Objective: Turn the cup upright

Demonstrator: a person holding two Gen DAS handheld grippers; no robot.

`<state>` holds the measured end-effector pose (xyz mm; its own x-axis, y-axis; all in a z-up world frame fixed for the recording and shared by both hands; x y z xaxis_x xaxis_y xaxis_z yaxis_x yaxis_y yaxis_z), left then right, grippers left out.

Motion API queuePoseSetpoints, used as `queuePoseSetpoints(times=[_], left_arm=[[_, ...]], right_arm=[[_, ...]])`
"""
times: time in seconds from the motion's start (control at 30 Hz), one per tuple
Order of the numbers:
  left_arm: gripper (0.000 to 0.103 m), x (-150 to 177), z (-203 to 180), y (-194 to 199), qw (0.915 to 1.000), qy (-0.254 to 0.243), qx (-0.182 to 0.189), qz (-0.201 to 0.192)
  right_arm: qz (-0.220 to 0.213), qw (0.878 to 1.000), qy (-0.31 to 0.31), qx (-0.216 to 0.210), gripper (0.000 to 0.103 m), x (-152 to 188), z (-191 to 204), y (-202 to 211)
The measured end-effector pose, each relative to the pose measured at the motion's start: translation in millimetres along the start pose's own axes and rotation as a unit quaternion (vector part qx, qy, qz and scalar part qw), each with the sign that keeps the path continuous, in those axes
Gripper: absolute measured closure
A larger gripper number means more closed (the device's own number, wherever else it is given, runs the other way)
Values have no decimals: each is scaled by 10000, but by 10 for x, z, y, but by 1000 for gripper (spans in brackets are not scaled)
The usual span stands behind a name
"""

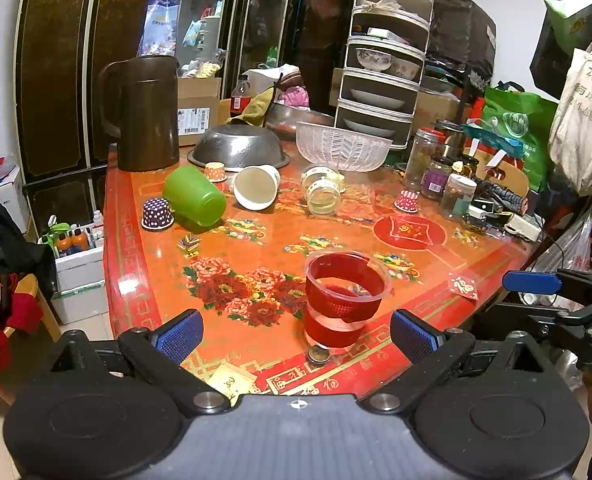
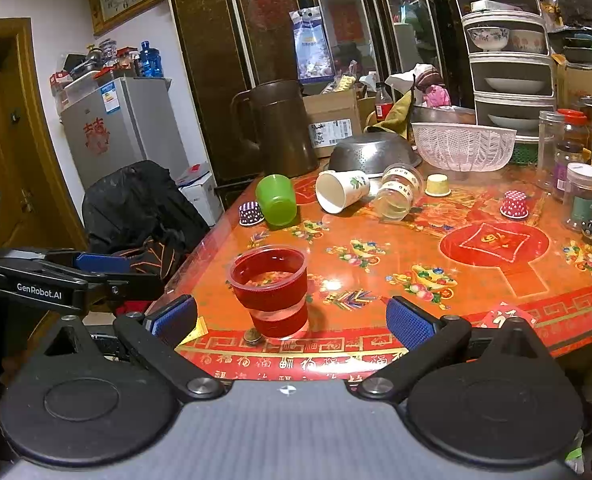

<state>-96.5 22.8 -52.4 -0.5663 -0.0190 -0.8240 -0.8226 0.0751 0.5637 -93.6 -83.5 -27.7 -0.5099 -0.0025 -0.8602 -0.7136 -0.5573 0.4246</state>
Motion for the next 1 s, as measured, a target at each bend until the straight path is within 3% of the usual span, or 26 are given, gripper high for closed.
queuePoseSetpoints(times=[1.0], left_arm=[[2,33,56,-57,9998,94,-146,130]], right_arm=[[81,10000,-15,-41,1,9,-2,-30]])
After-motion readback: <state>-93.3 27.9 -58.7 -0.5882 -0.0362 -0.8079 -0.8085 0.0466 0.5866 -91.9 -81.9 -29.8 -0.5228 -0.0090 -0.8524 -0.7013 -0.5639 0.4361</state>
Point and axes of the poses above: each gripper's, at about its wrist camera, not at the fingertips, and y roughly against the way its jaws point, z to its left, x to its underside, the point moved 7 cm from there along -y, roughly the way its jaws point, and after that the axes turned 6 degrees about -x, right-handed, at the moved point
